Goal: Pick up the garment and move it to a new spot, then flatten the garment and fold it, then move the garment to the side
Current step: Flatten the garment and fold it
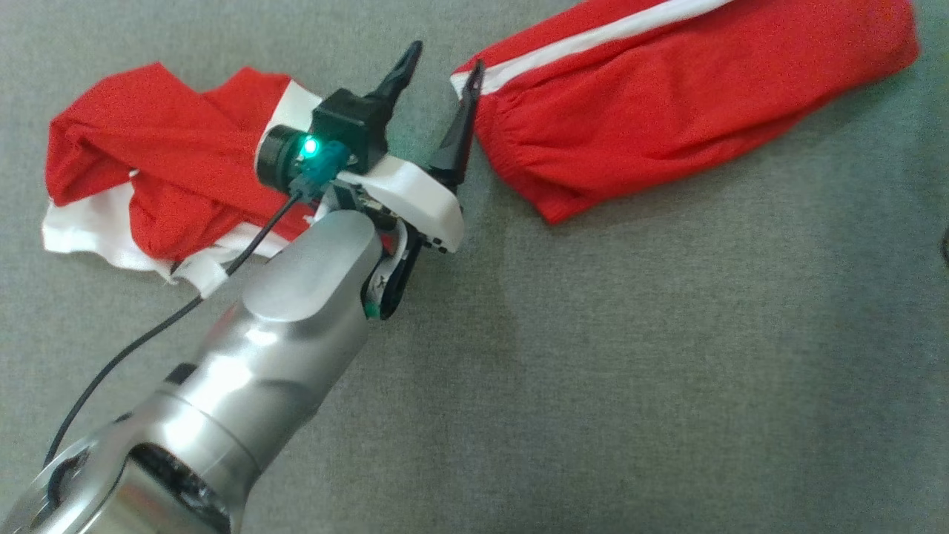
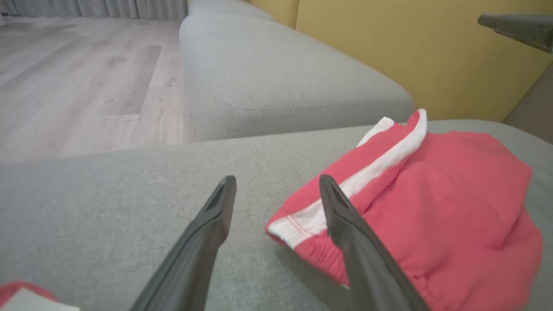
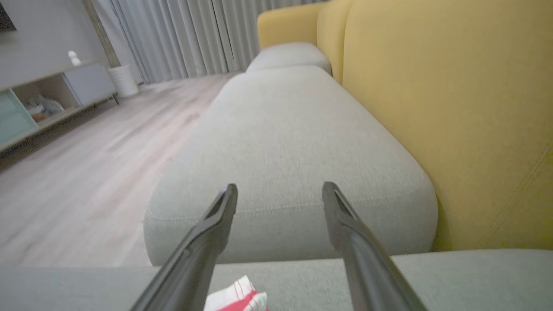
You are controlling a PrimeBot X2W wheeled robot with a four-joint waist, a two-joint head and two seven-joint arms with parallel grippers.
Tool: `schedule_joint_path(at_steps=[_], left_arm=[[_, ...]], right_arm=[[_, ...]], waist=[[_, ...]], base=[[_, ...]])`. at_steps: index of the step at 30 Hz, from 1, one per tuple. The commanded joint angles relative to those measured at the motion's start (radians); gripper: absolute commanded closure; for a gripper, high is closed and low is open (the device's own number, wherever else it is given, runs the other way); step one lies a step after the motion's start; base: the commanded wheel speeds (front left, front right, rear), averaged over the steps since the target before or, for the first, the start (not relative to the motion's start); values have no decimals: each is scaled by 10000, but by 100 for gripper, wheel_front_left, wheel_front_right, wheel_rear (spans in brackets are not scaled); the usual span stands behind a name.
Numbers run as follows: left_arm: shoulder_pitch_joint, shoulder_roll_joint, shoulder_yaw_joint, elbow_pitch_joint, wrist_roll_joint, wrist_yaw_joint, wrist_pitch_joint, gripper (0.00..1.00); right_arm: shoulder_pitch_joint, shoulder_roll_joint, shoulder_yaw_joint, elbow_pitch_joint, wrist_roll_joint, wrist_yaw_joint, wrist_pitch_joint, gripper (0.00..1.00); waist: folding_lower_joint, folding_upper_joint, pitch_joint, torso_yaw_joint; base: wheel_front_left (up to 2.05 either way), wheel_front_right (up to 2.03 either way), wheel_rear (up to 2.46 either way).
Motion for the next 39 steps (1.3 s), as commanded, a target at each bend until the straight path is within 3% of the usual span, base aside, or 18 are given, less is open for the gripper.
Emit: schedule_joint_path(at_steps=[1, 5, 11, 15, 18, 23, 28, 34, 39], left_arm=[[-104, 253, 382, -204, 130, 74, -117, 0], [278, 502, 1119, -771, 536, 382, -120, 0], [1572, 968, 2987, -2724, 1719, 881, -122, 0], [2765, 1085, 3877, -3554, 2269, 895, -123, 0], [4056, 1093, 4572, -4063, 2763, 901, -123, 0], [5658, 1027, 5209, -4341, 3391, 814, -123, 0], [6922, 708, 5735, -4525, 3787, 557, -123, 0], [7252, 390, 6270, -4634, 4329, 217, -123, 0], [6903, 216, 6305, -4402, 4679, -124, -124, 0]], right_arm=[[8, 223, 65, -367, 82, -7, -183, 0], [719, 454, 187, -889, 553, -7, -1017, 0], [2602, 885, 247, -2616, 1221, -7, -1466, 0], [4392, 1442, -154, -3626, 1369, -7, -1499, 0], [6223, 2063, -489, -4676, 818, -7, -1504, 0], [8527, 2665, -889, -6145, -7, -7, -1506, 0], [10078, 2842, -861, -7071, -220, -7, -1507, 0], [10342, 2853, -653, -7524, -71, -7, -1457, 0], [9723, 2854, -1018, -7763, -753, -7, -982, 0]], waist=[[1, 0, -282, -118], [1, 0, -930, -303], [1, 0, -1867, -634], [1, 0, -2464, -801], [1, 0, -2950, -928], [1, 0, -3367, -1042], [1, 0, -3539, -1125], [1, 0, -3328, -1073], [1, 0, -2710, -810]], base=[[0, 0, 0], [0, 0, 0], [0, 0, 0], [0, 0, 0], [0, 0, 0], [0, 0, 0], [0, 0, 0], [0, 0, 0], [0, 0, 0]])
